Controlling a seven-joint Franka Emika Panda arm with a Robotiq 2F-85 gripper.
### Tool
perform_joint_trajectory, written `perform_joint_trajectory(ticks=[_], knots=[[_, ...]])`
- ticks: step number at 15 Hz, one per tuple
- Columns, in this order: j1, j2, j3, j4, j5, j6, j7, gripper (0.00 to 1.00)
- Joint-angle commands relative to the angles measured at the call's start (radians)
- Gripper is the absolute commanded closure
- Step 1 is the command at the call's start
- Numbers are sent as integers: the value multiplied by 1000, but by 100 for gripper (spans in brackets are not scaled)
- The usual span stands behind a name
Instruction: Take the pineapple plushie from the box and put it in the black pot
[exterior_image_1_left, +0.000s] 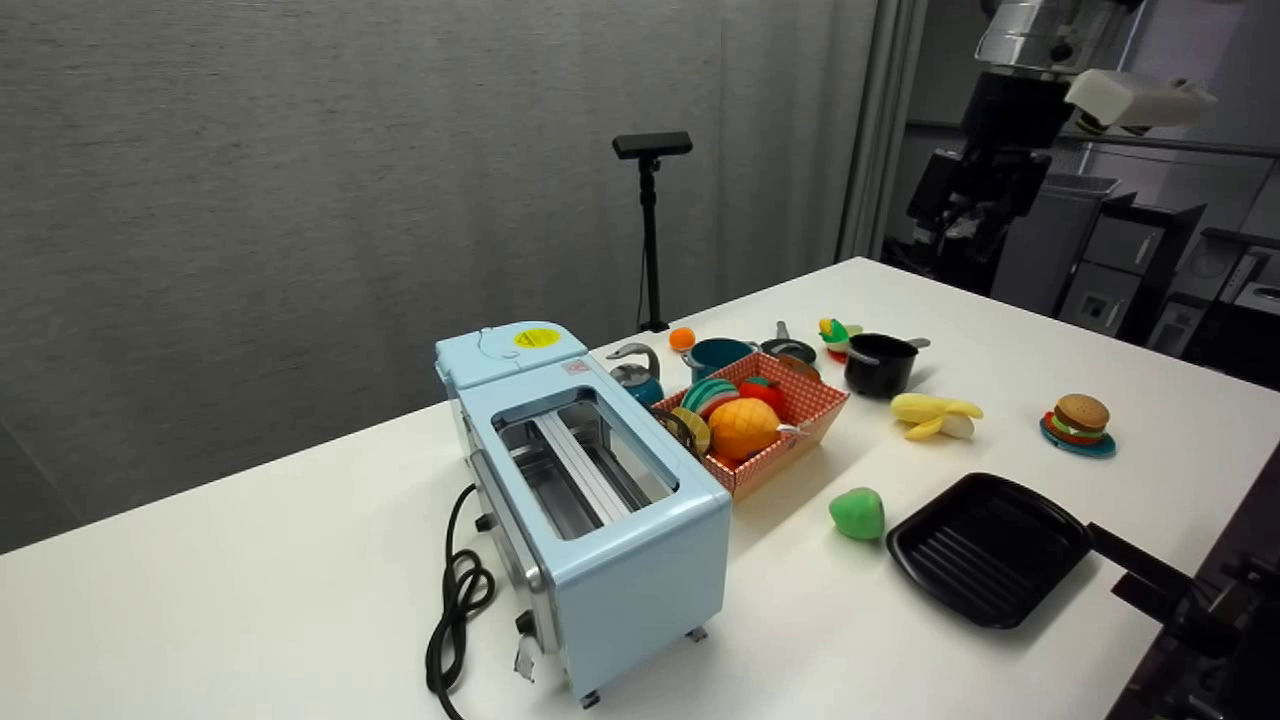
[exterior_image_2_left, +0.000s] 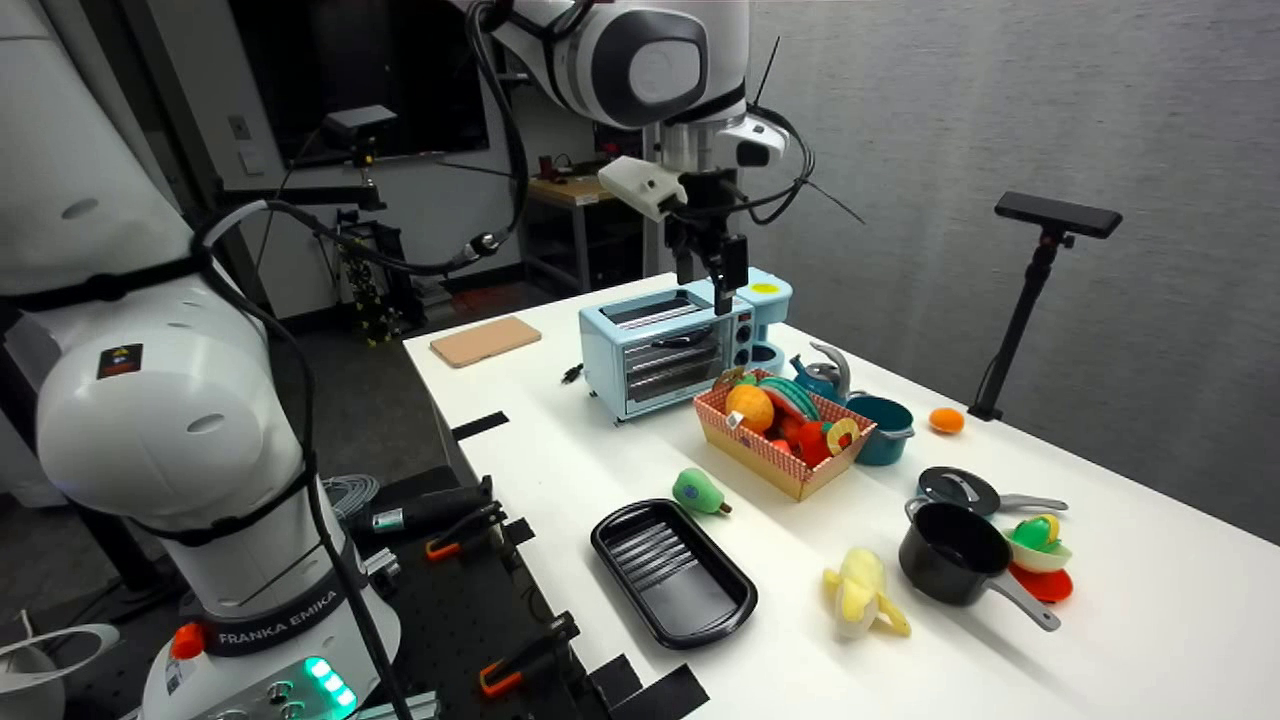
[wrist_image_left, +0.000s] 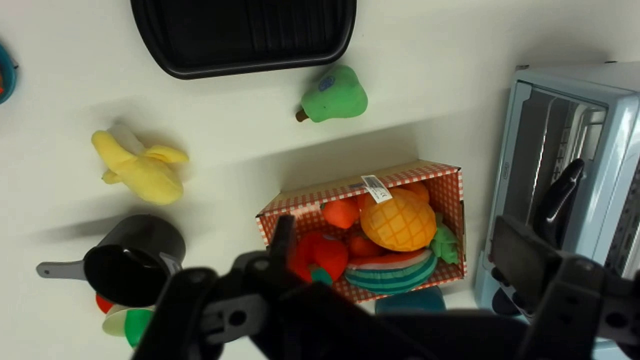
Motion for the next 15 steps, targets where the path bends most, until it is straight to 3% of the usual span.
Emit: perform_joint_trajectory(ticks=[1,15], knots=[[10,103,27,101,-19,-2,61,0],[34,323,43,283,-37,22,85,0]])
